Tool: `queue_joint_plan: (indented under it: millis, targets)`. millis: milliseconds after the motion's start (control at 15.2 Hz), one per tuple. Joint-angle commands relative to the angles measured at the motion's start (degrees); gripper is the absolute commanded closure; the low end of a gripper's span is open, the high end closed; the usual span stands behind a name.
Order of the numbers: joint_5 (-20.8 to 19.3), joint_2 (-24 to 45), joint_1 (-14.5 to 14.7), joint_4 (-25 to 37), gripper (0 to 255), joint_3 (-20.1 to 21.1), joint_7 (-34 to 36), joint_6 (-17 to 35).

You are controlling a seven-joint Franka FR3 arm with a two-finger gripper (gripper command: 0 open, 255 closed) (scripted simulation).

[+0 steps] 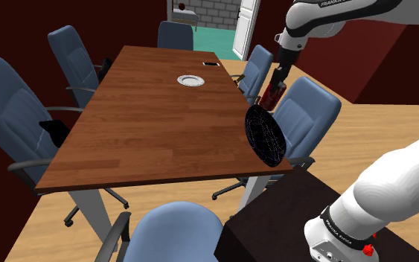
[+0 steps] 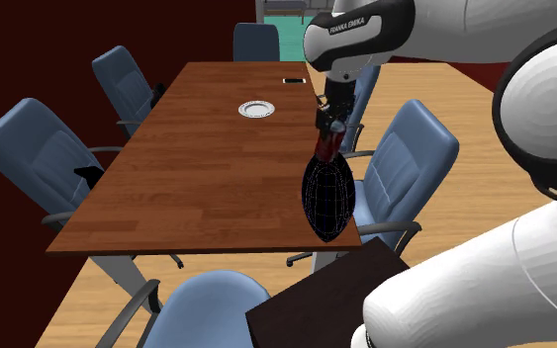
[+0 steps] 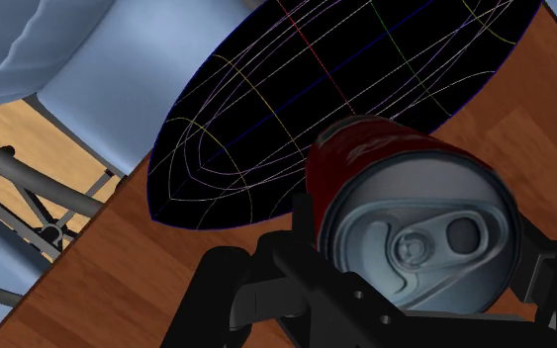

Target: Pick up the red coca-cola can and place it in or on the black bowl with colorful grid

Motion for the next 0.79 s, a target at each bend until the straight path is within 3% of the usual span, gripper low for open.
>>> queue_joint_plan:
  millis: [0, 726]
  targets:
    - [-0.5, -1.5, -0.7, -1.8, 255, -0.9, -1.4, 0.4]
    - [-0.4, 1.0, -0.8, -8.2, 255, -1.4, -1.6, 9.2]
